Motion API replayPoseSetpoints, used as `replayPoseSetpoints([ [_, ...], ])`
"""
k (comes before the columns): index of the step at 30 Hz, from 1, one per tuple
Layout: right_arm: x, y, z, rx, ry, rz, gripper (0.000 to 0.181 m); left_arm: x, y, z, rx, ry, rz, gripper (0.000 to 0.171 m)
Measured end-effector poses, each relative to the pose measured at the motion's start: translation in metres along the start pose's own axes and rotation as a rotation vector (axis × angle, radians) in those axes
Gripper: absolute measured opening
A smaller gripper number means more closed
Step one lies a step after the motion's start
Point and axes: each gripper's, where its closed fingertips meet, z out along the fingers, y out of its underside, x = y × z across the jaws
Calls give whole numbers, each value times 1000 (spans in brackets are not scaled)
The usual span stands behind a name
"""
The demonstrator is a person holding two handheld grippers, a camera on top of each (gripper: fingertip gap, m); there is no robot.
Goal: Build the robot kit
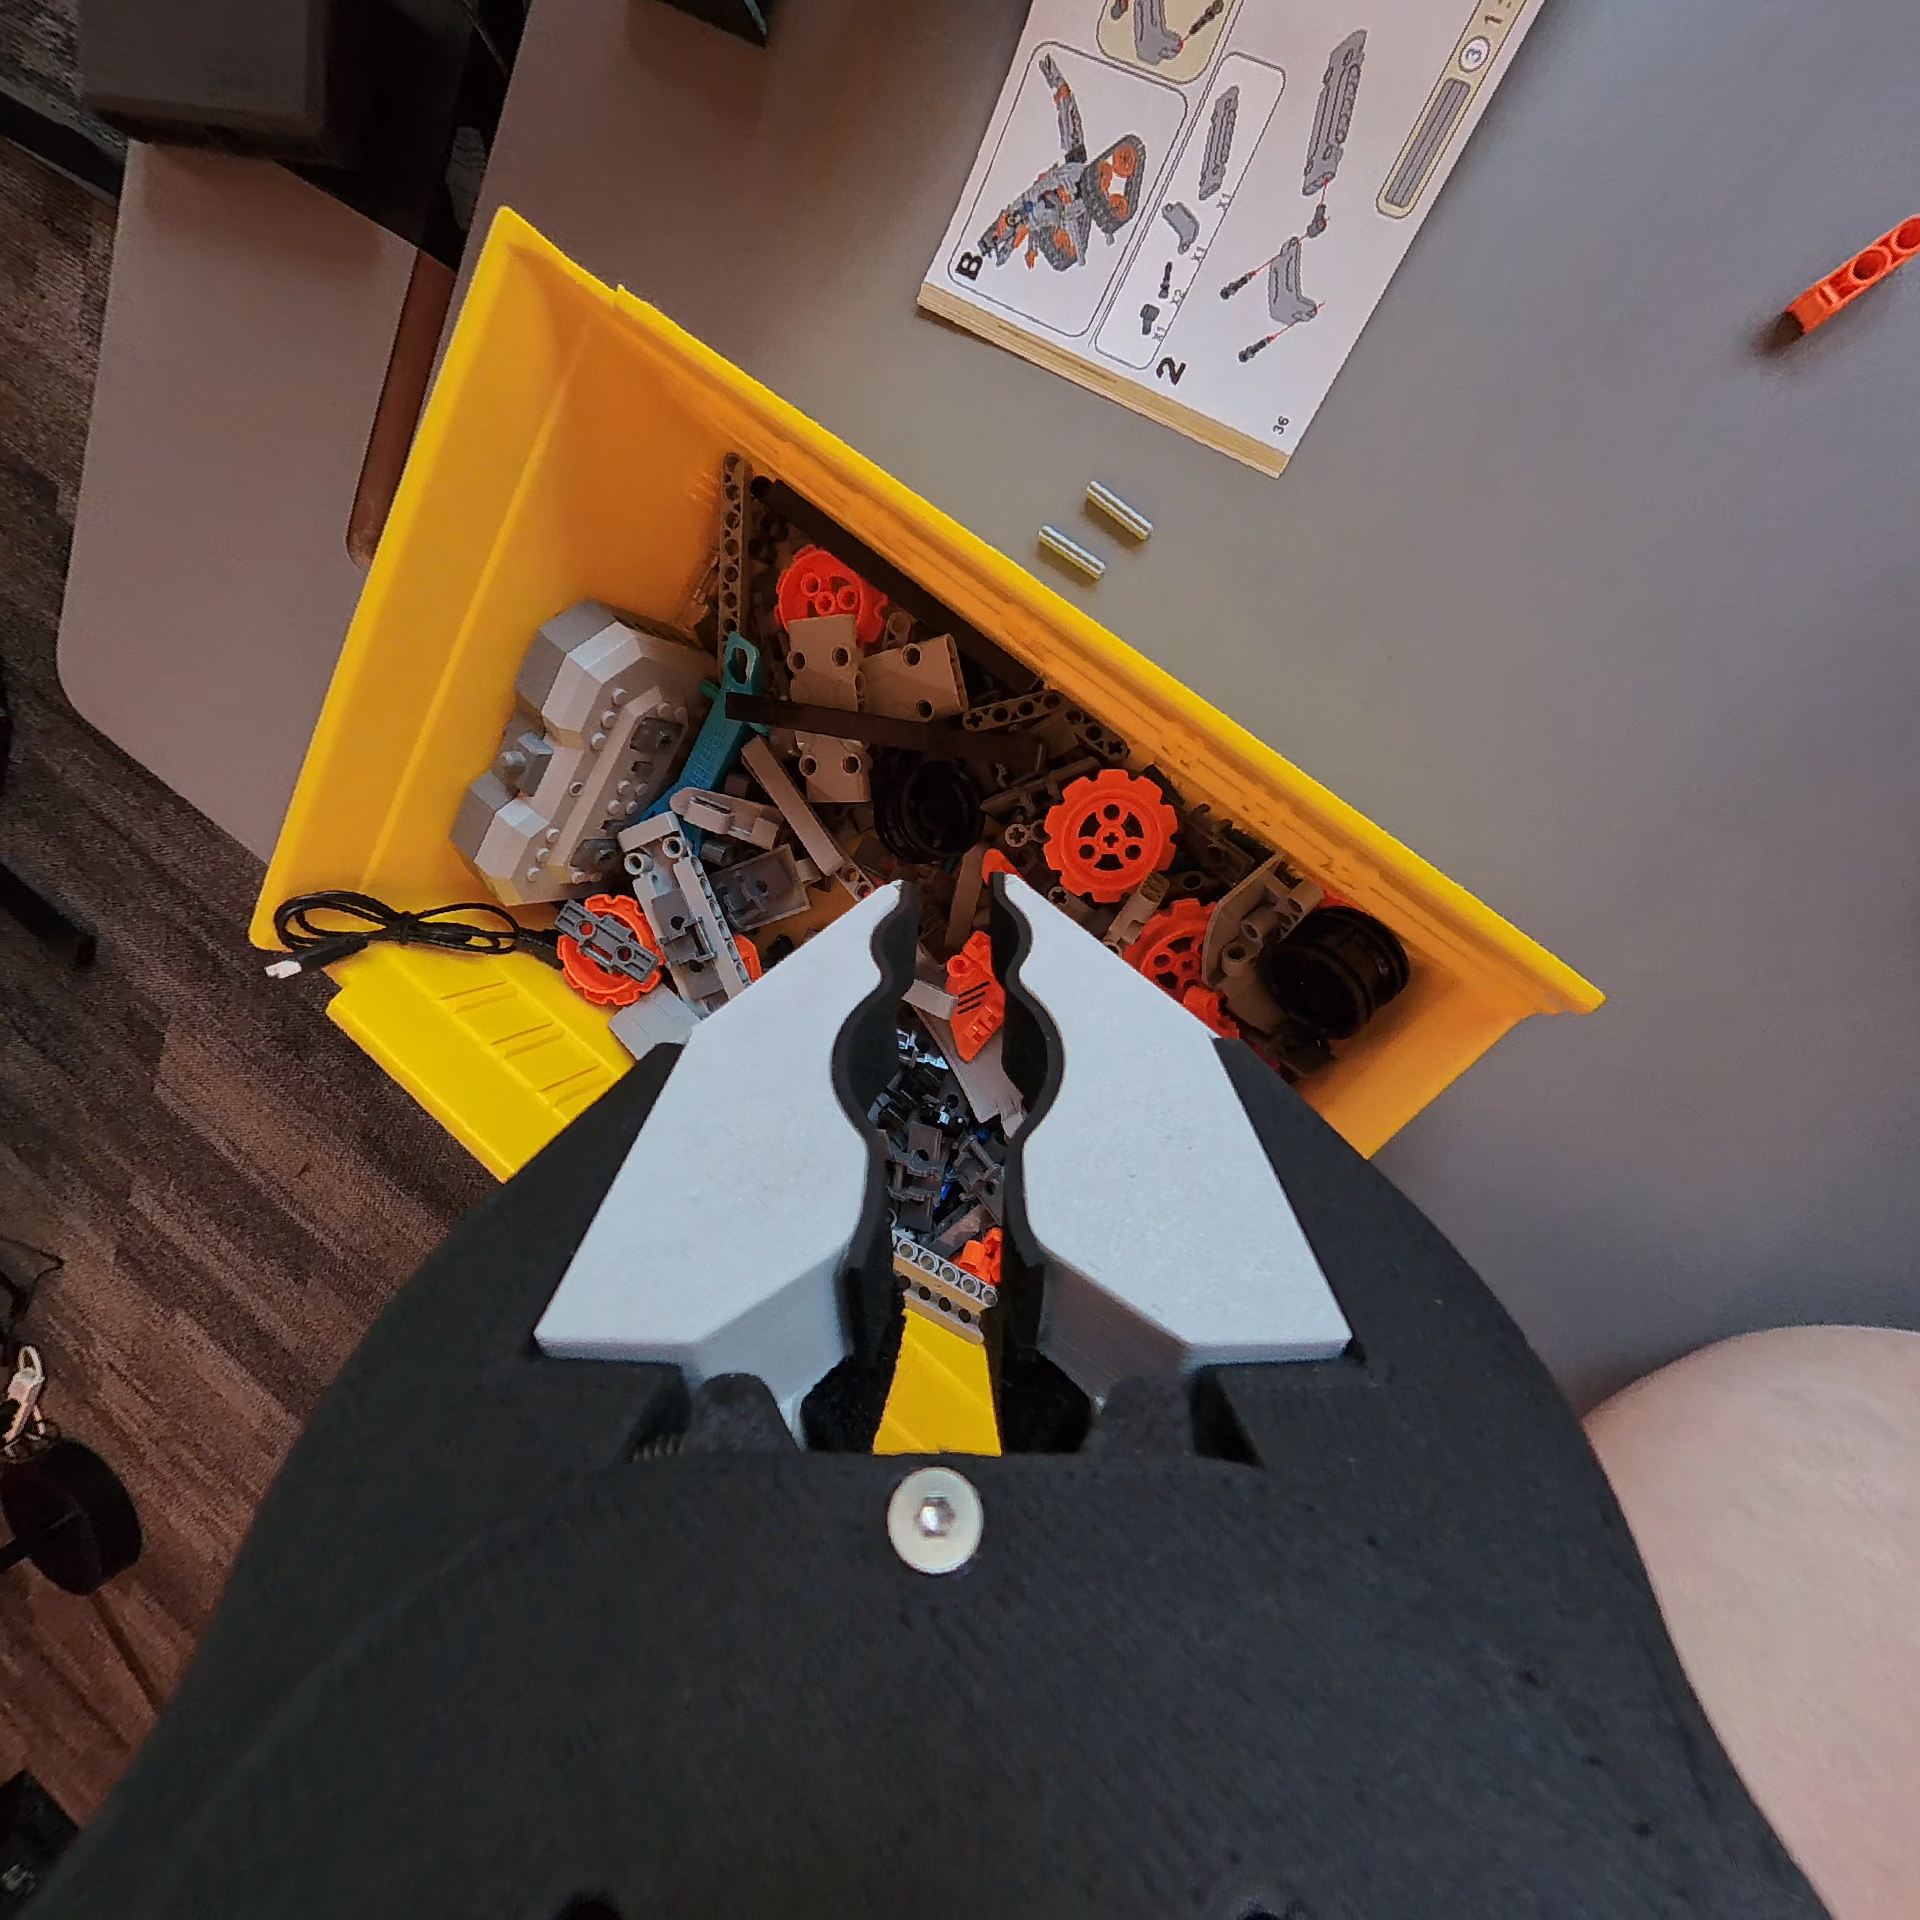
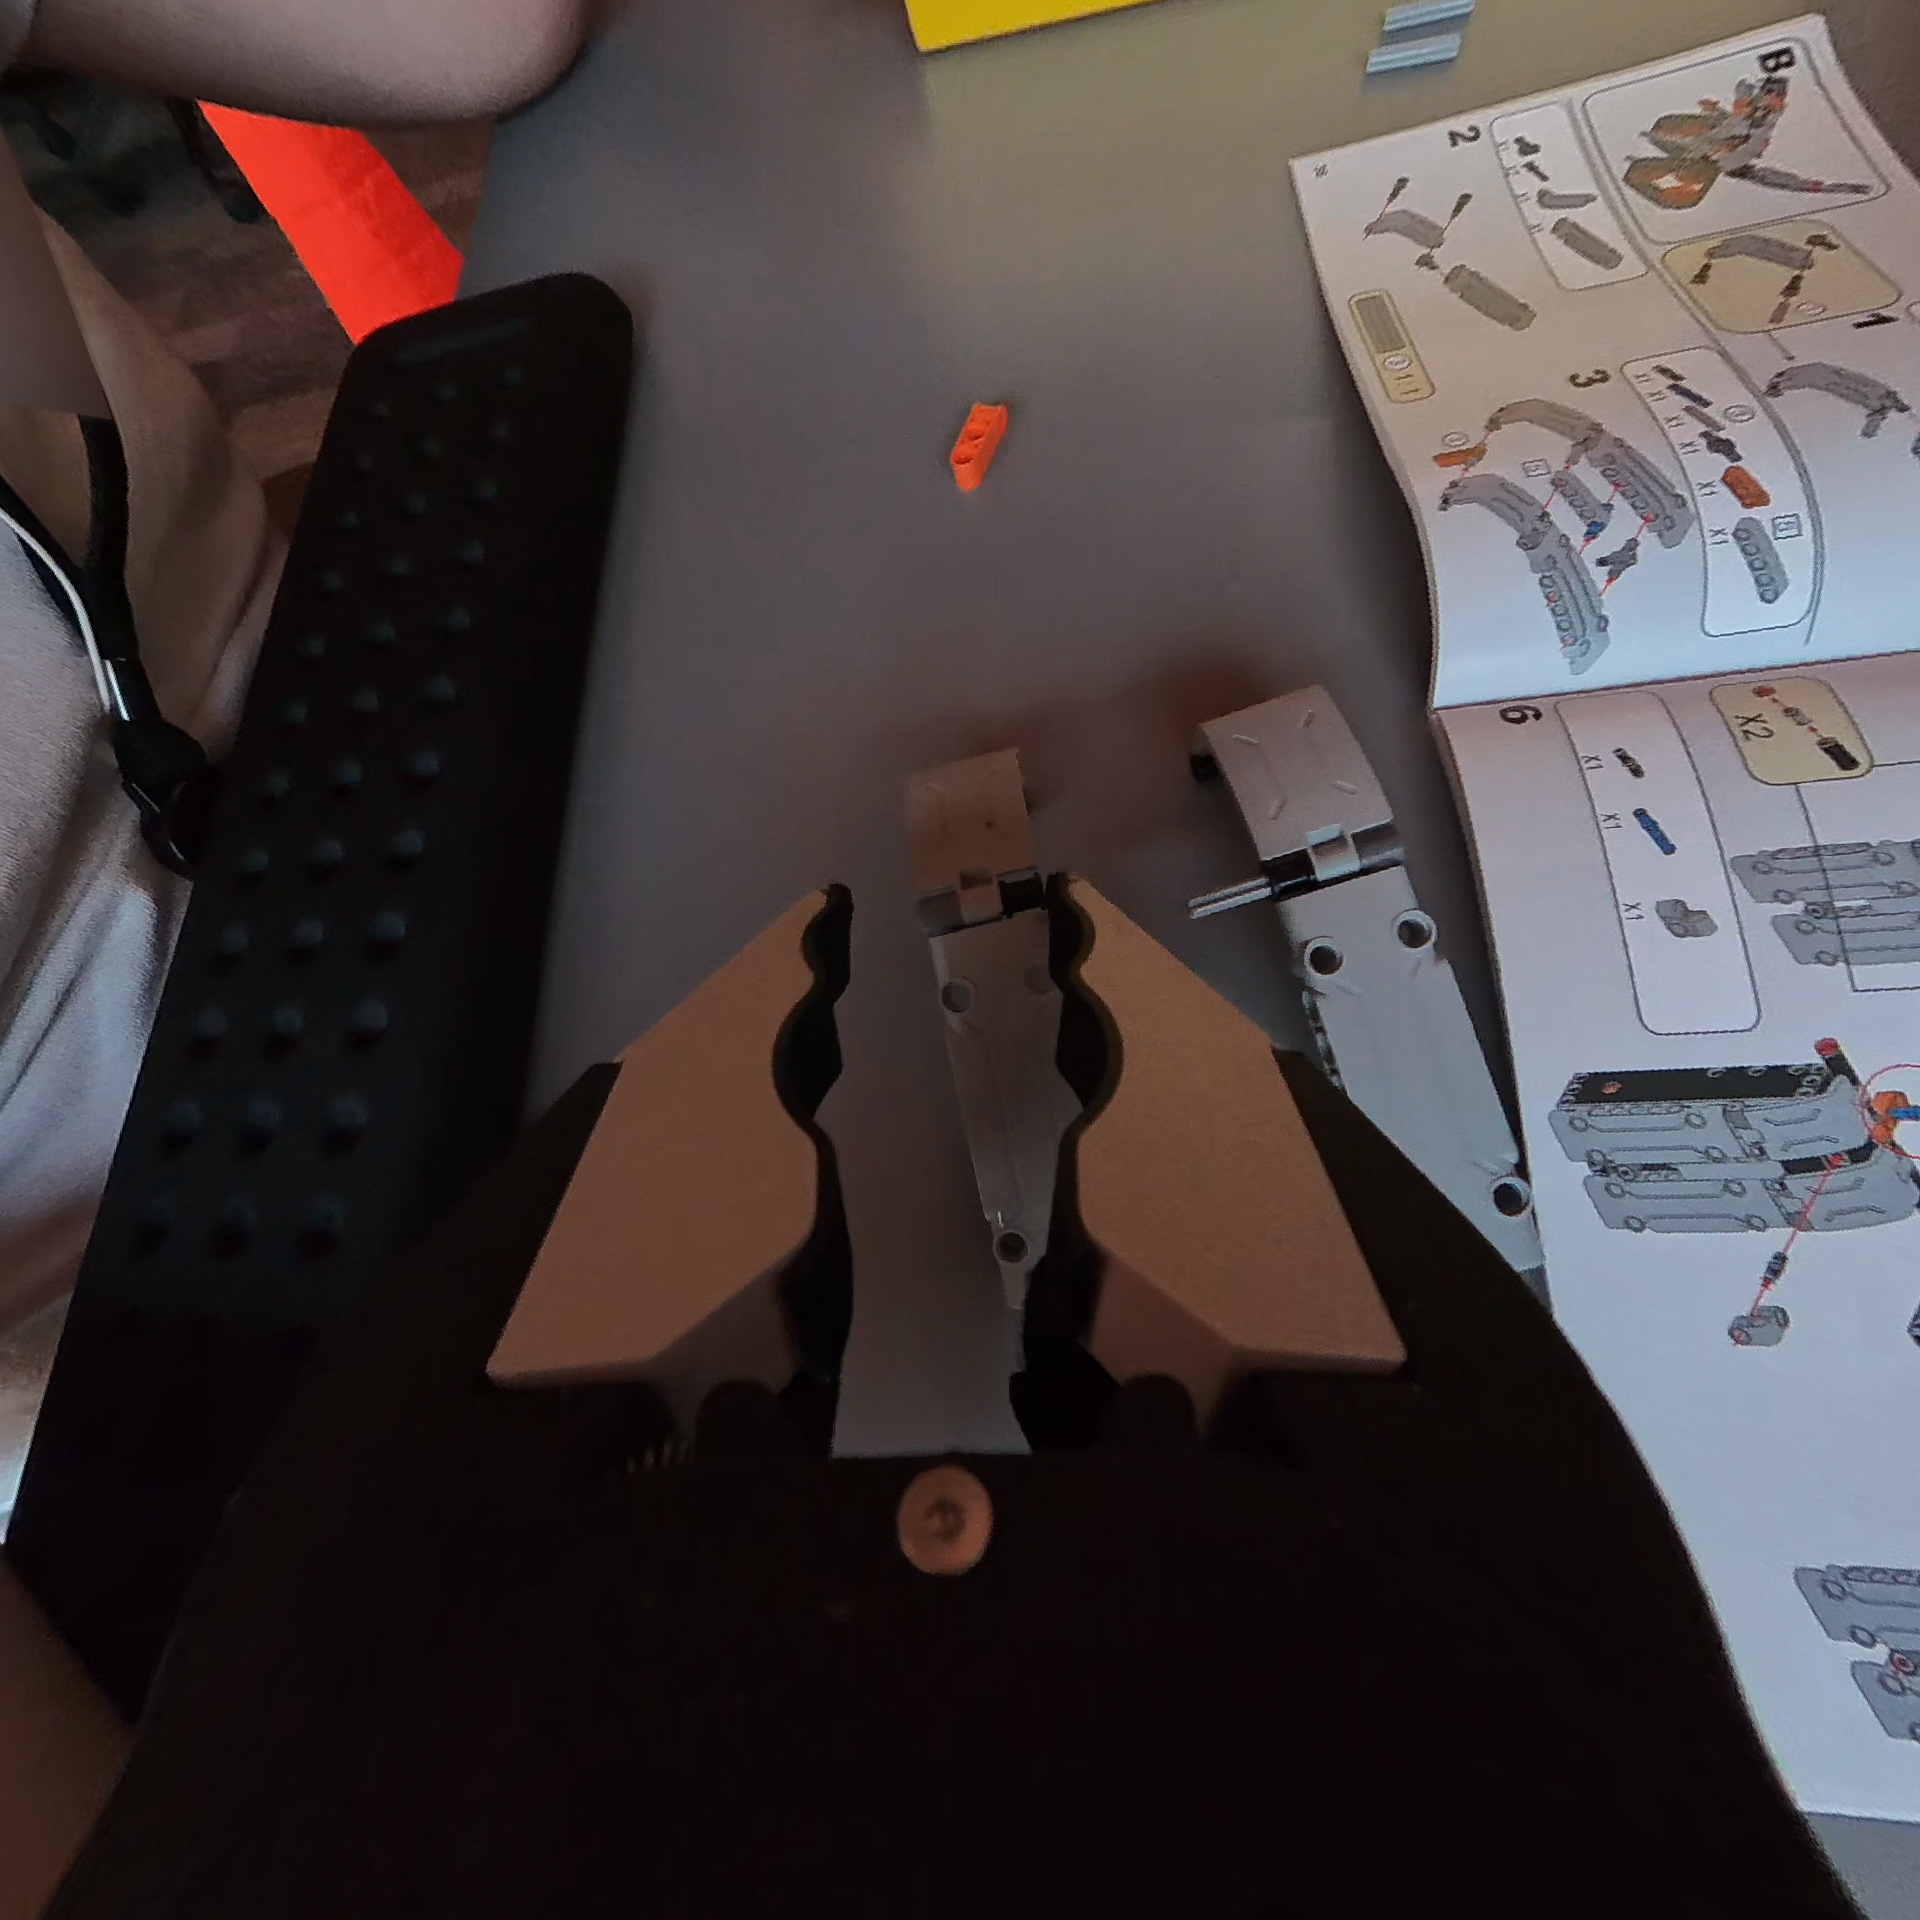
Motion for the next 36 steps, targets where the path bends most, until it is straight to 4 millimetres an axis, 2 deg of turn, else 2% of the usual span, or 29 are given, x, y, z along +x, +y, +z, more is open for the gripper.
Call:
replayPoseSetpoints([
  [2, 1, 5, 1, -37, 11, -14, 26, 1, -1, 0, -2, 1, 2, 11],
  [6, 0, -3, -7, 19, 9, -33, 25, 1, 0, 2, -10, 5, 2, 11],
  [13, -23, -44, -32, 271, -65, -151, 25, 1, 1, 1, -7, 4, 0, 11],
  [15, -25, -48, -36, 299, -67, -161, 25, 0, 1, 0, -3, 1, -1, 10],
  [17, -21, -44, -34, 276, -58, -138, 25, -1, 3, -2, 0, -2, -7, 10],
  [24, -12, -8, -3, 56, -54, -97, 25, -3, 5, -4, 7, -8, -19, 10],
  [36, -6, 0, 5, 8, -35, -92, 25, -2, 5, -2, -4, -2, -17, 10],
])
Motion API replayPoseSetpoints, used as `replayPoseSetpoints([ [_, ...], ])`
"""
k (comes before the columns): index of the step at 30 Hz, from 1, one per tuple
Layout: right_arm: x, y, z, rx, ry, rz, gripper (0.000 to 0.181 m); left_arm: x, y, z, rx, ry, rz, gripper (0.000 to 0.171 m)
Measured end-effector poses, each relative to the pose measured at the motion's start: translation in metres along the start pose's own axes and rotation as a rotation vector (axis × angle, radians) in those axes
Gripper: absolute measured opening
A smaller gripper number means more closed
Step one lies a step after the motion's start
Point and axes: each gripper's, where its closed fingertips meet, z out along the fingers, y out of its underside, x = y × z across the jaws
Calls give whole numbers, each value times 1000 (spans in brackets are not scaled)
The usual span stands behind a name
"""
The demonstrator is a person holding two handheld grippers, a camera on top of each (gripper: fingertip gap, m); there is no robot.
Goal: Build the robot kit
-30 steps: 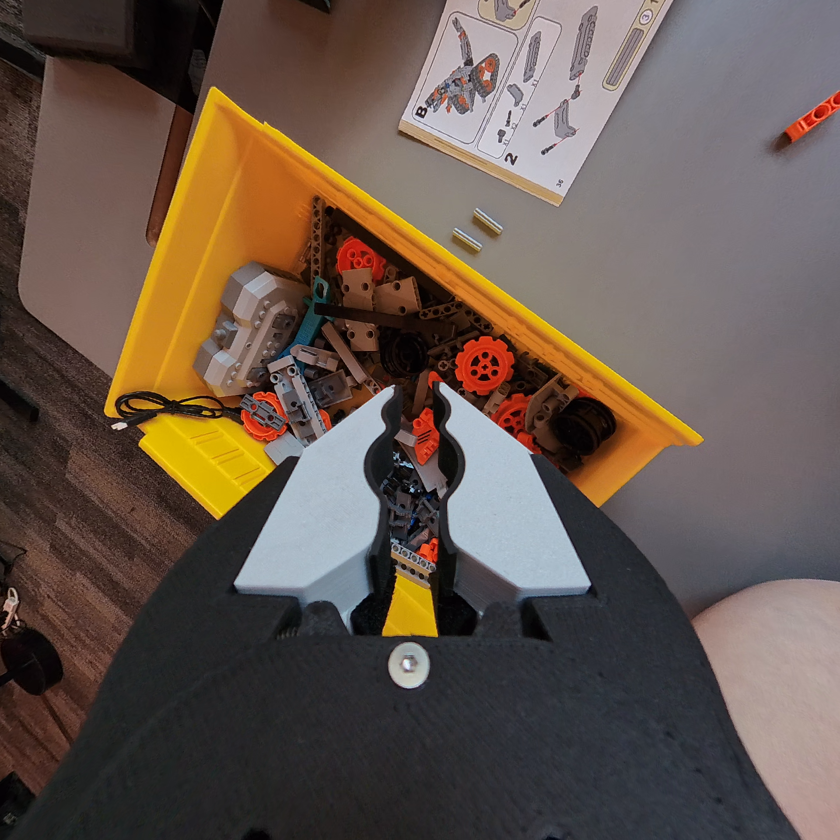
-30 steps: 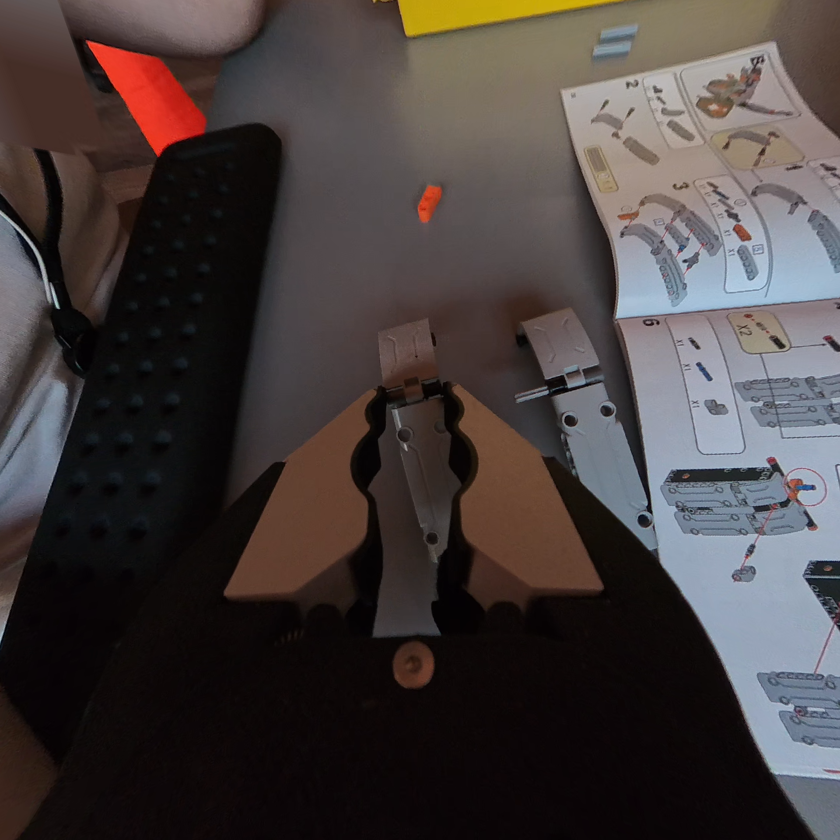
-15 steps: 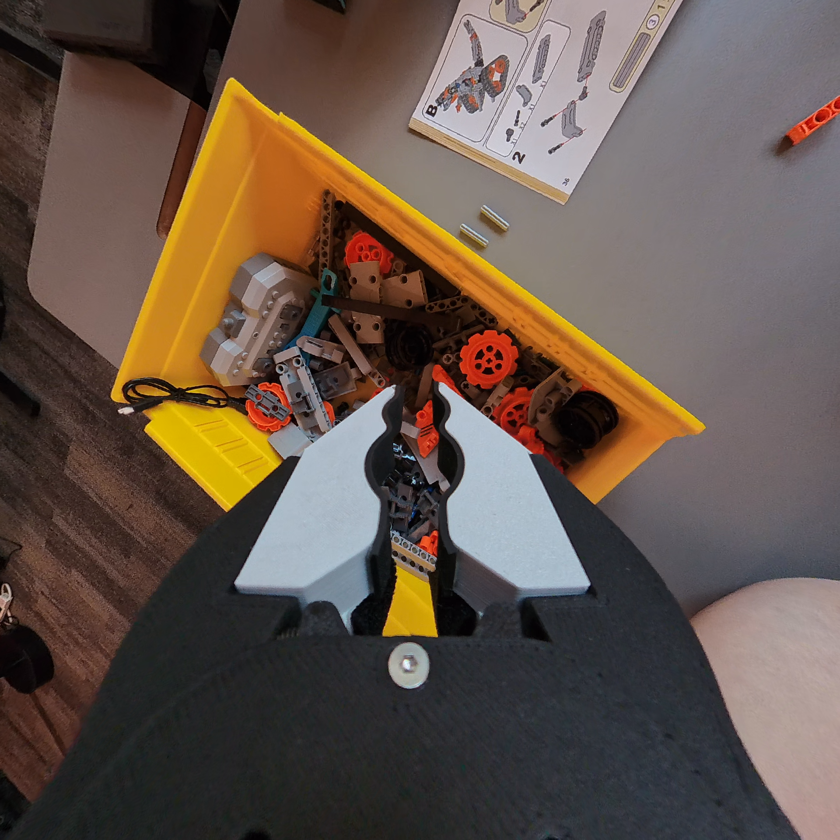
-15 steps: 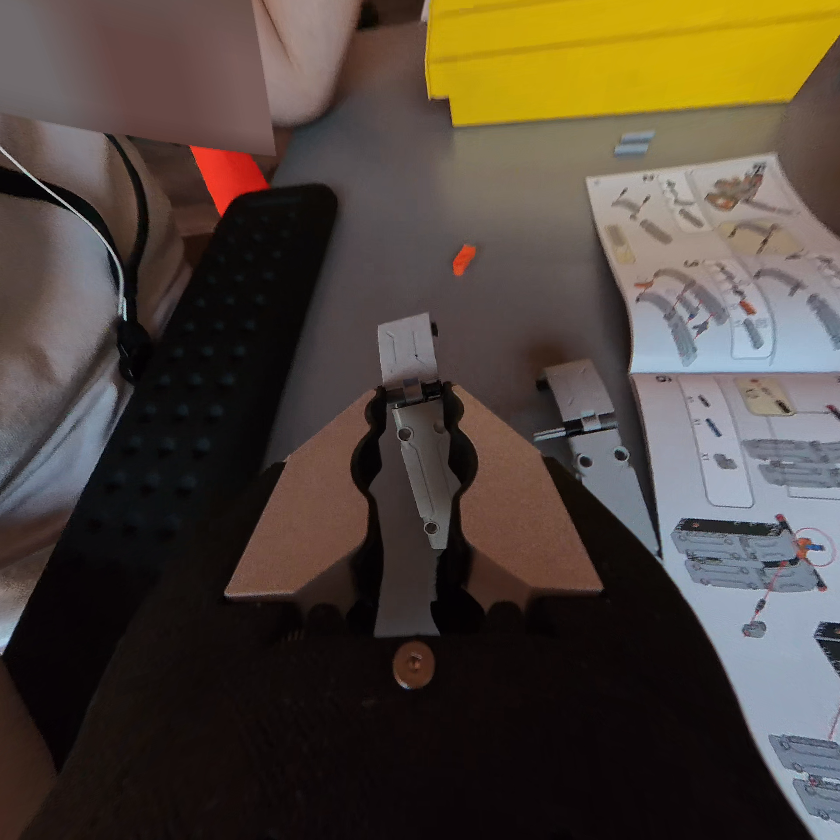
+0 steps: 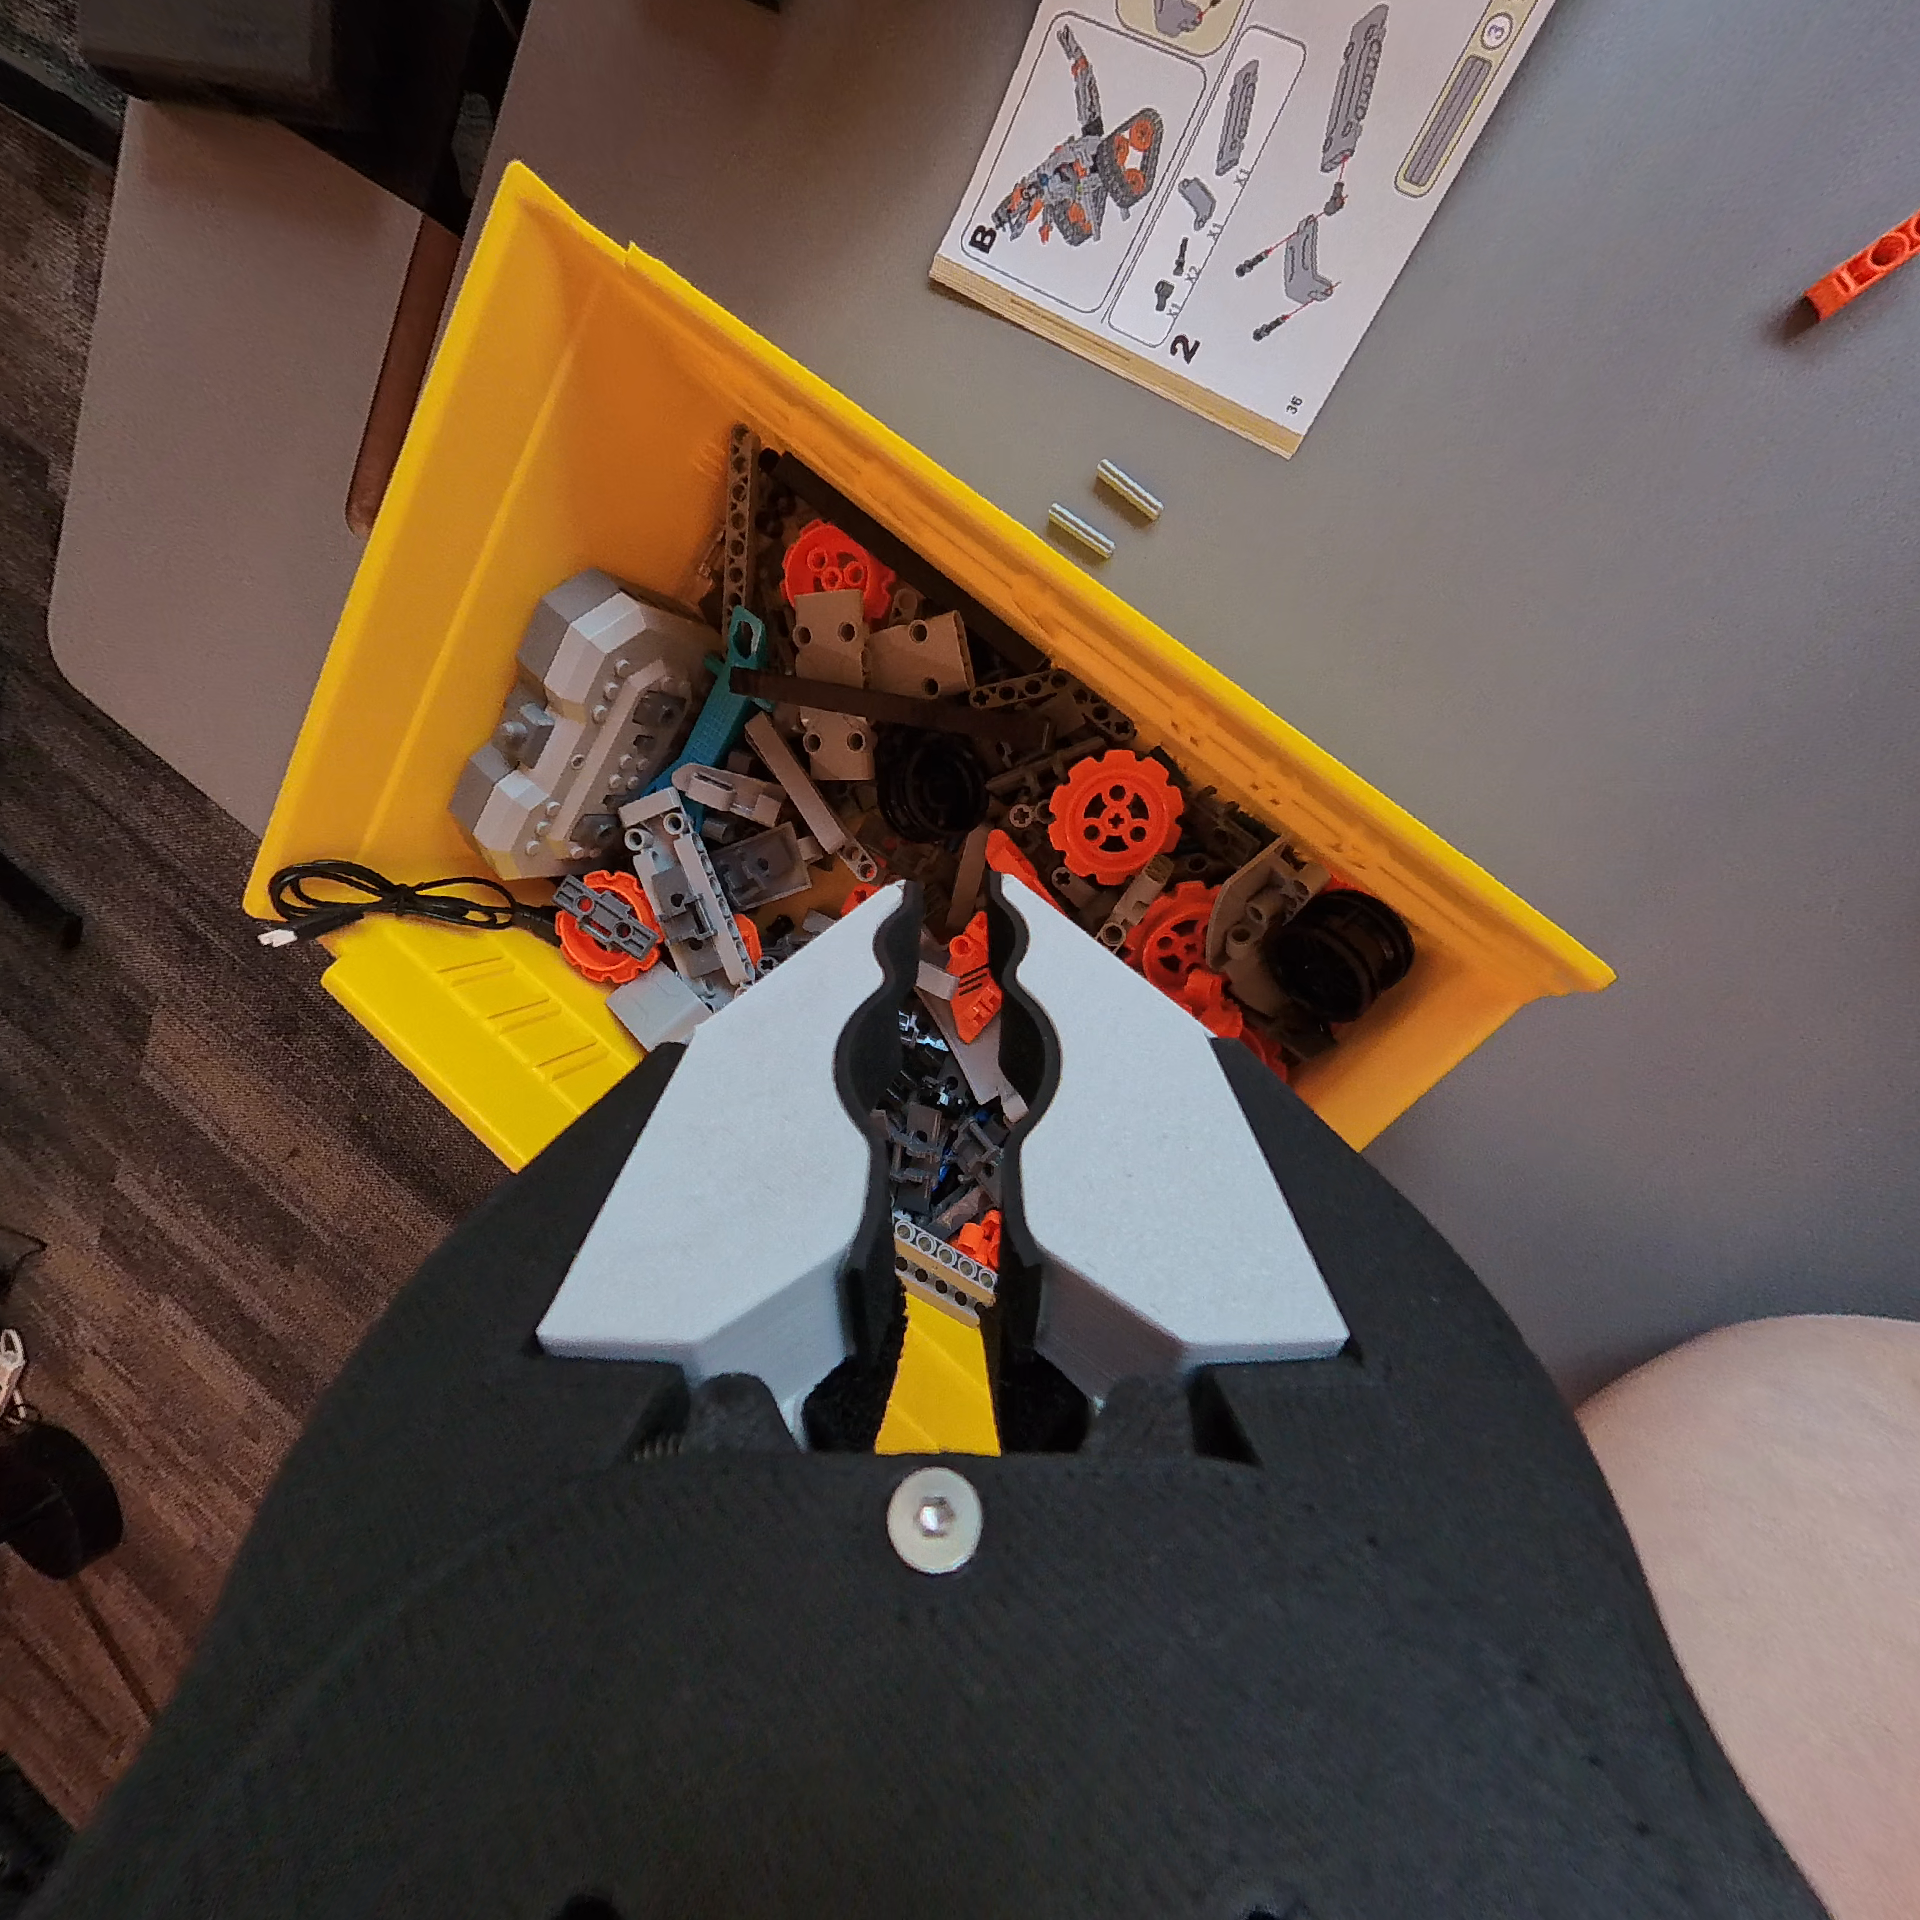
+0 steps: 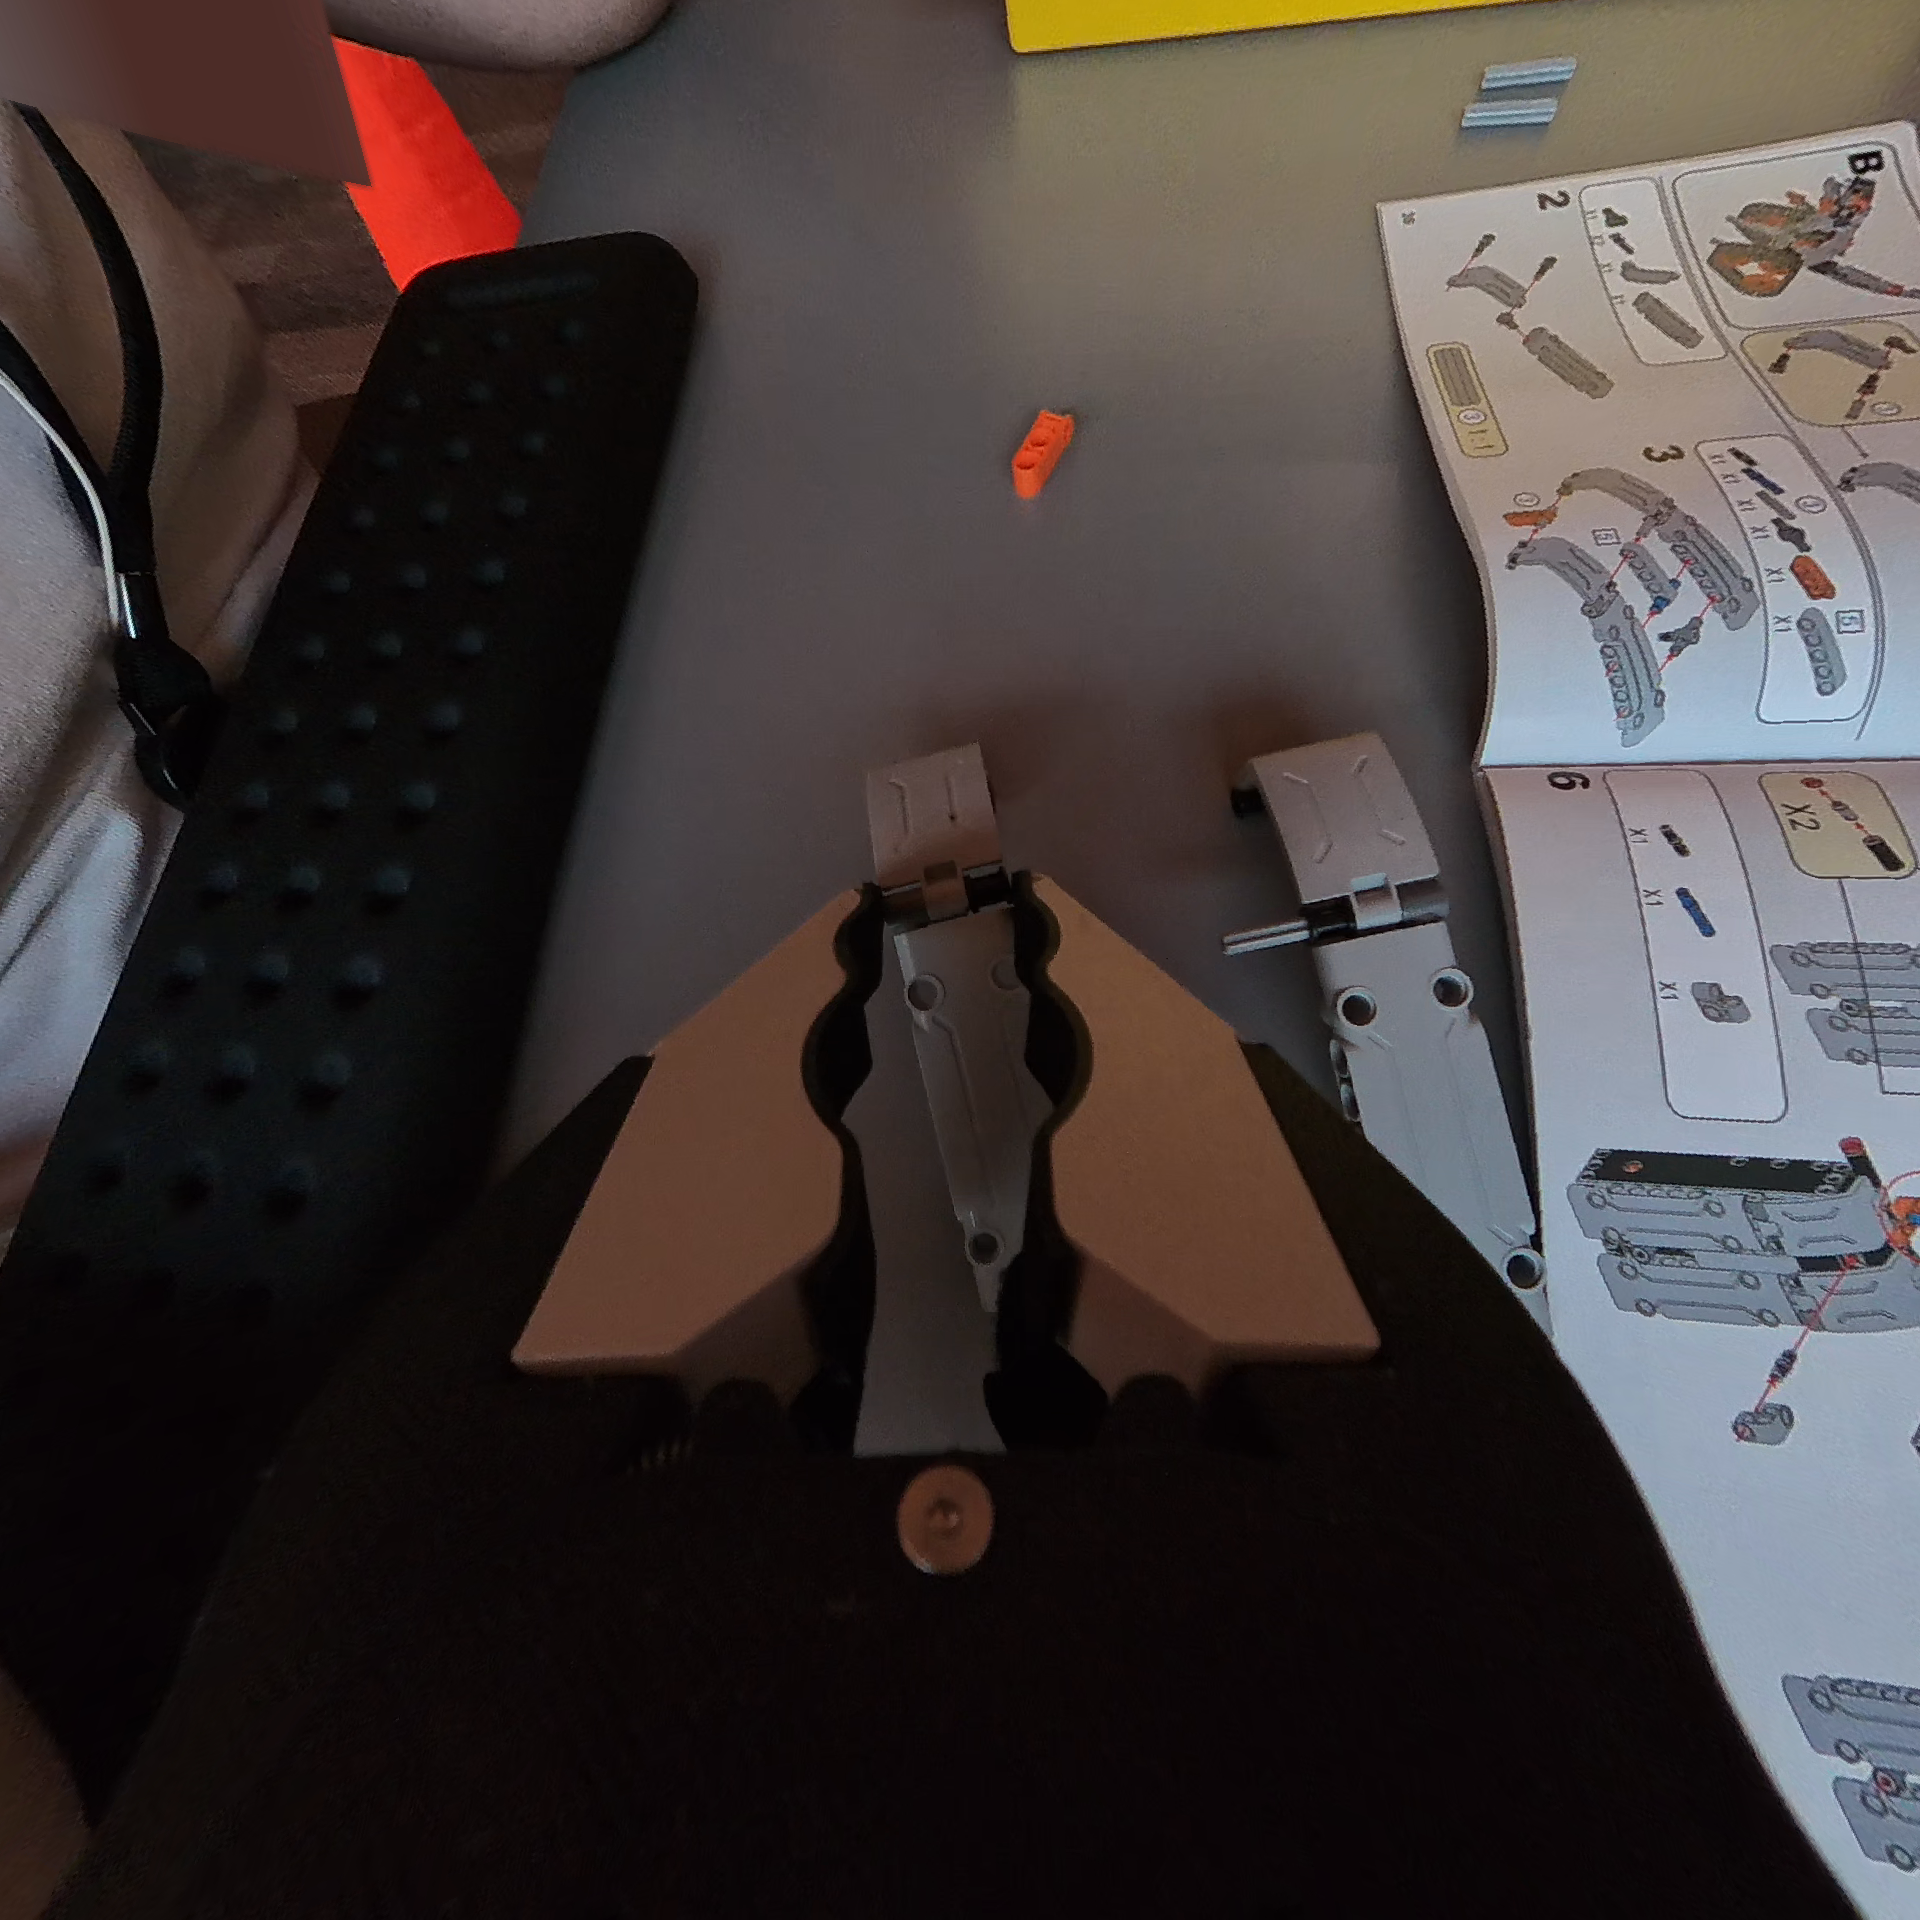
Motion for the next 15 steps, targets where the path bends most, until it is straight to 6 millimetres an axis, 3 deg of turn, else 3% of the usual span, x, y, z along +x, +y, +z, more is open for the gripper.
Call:
replayPoseSetpoints([
  [10, 3, -4, -1, 33, 4, 19, 32, -1, 4, 2, -13, 3, -13, 10],
  [12, 5, -10, -4, 59, 13, 23, 39, -3, 5, 1, -17, -1, -19, 10],
  [15, 2, -35, -14, 175, 24, -23, 40, -4, 6, 0, -9, -8, -23, 10],
])
